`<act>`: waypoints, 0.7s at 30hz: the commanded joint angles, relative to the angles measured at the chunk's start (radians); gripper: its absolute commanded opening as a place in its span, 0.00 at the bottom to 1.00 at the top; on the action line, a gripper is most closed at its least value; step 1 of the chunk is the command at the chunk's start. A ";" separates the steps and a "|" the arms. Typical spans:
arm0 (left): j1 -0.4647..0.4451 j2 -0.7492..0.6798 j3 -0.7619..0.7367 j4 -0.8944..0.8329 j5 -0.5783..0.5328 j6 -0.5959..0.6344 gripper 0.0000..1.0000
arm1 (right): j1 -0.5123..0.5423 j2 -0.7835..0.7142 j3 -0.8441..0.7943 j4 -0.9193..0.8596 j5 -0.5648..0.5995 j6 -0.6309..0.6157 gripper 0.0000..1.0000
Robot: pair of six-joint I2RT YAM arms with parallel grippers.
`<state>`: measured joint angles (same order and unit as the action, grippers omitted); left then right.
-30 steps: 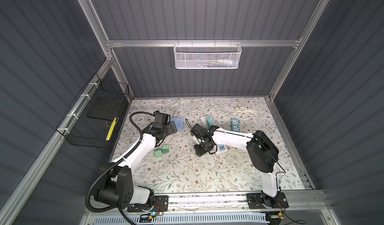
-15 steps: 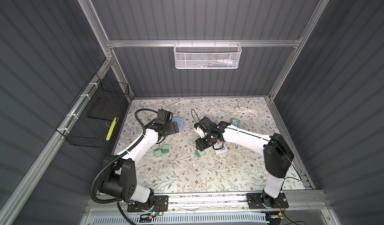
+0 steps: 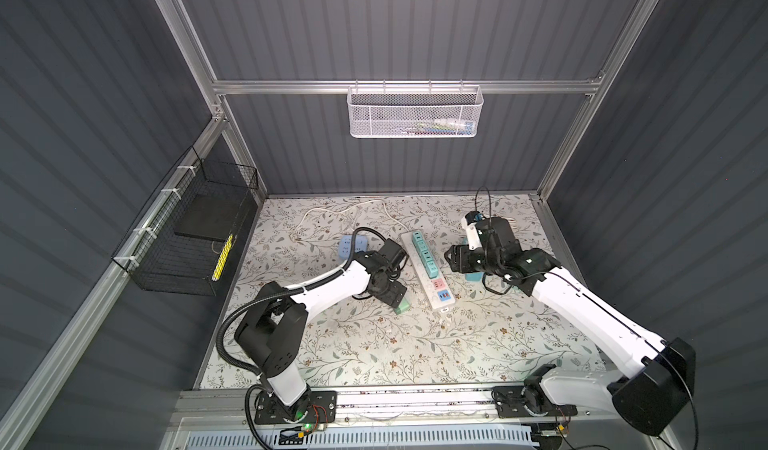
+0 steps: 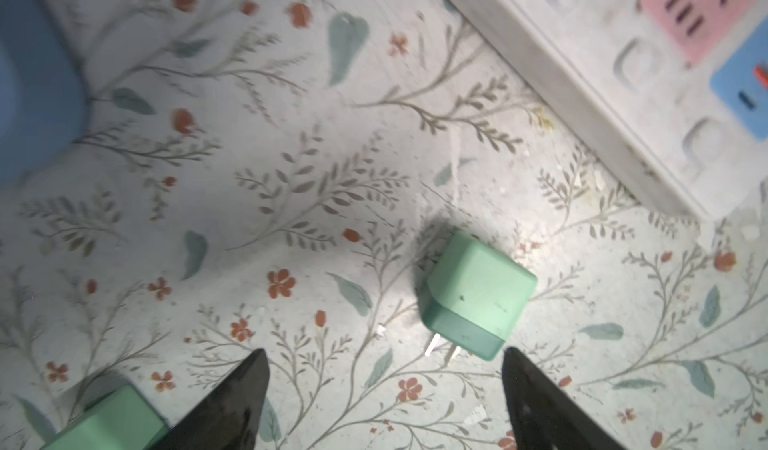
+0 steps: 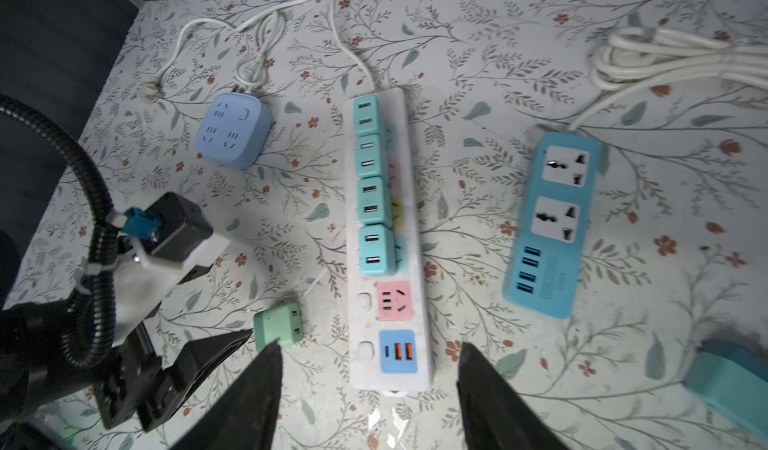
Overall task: Insert the plug
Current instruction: 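Release the mint-green plug near the strip and withdraw the right gripper while left lowers, then close the left gripper on the mint-green plug on the table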
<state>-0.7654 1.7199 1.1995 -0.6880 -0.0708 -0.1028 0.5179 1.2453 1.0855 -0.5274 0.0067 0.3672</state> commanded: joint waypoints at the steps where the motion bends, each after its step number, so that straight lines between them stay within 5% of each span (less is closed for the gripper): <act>1: -0.023 0.044 0.053 -0.081 0.058 0.104 0.85 | -0.027 0.003 -0.009 -0.033 0.021 0.004 0.71; 21: -0.052 0.195 0.120 -0.083 0.028 0.126 0.54 | -0.085 0.021 -0.065 0.020 -0.094 0.068 0.76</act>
<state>-0.8165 1.9190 1.3006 -0.7586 -0.0360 0.0231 0.4335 1.2575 1.0355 -0.5217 -0.0700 0.4229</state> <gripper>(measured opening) 0.552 0.756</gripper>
